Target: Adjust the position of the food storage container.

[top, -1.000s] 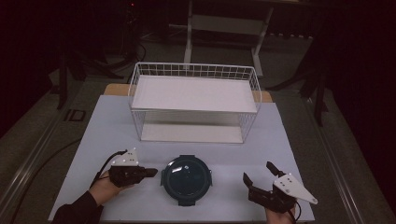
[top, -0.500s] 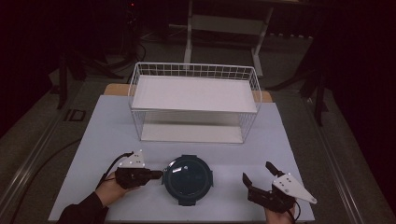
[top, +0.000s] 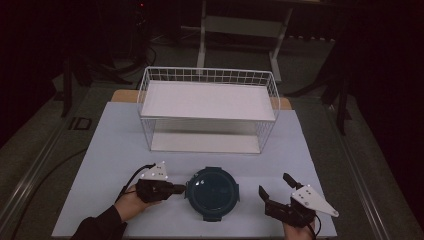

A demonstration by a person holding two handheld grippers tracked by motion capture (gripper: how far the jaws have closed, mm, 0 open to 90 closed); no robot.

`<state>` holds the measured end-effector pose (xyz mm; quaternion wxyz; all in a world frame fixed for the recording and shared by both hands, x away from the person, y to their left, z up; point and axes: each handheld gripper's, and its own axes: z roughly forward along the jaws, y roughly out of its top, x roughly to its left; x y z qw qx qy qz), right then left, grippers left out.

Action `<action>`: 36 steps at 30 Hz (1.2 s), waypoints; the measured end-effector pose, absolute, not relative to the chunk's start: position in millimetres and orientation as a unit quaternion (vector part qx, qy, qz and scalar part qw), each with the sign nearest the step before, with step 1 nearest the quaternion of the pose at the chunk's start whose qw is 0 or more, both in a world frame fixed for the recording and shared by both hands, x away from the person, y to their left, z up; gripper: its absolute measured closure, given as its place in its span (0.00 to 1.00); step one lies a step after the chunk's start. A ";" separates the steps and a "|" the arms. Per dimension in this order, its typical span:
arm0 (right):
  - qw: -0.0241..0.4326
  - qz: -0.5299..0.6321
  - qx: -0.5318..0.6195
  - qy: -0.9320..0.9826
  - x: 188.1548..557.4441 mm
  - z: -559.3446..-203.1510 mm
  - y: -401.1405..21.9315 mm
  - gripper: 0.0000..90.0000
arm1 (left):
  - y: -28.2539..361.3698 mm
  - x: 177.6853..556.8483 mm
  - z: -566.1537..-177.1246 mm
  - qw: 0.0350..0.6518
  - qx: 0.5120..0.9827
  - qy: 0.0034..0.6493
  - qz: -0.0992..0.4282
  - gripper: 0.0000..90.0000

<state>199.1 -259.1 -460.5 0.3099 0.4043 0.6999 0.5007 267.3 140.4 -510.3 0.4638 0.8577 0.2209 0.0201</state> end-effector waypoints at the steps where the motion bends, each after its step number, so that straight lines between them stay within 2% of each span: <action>1: 0.311 0.501 0.403 0.700 199.0 -460.4 -259.2 0.13 | 138.3 267.8 -510.4 0.464 0.858 0.220 0.019 1.00; 14: 0.317 0.496 0.393 0.706 199.2 -460.2 -259.3 0.13 | 113.7 270.5 -511.2 0.469 0.857 0.212 0.006 1.00; 25: 0.316 0.503 0.395 0.701 199.0 -460.3 -258.2 0.13 | 109.0 271.4 -510.0 0.466 0.859 0.210 0.014 0.98; 26: 0.317 0.503 0.394 0.700 198.8 -460.3 -257.9 0.13 | 110.9 271.8 -508.7 0.471 0.856 0.211 0.017 0.92; 28: 0.319 0.505 0.390 0.701 198.1 -460.1 -257.6 0.13 | 117.1 274.1 -504.7 0.488 0.843 0.226 0.005 0.64; 32: 0.322 0.503 0.387 0.703 197.7 -459.3 -257.2 0.15 | 127.8 273.6 -495.8 0.507 0.830 0.232 0.012 0.27; 33: 0.320 0.504 0.386 0.703 197.6 -459.2 -257.3 0.15 | 129.8 271.9 -492.7 0.507 0.830 0.232 0.018 0.19; 36: 0.307 0.507 0.384 0.708 198.0 -459.1 -256.9 0.16 | 132.9 268.3 -486.5 0.507 0.830 0.233 0.006 0.08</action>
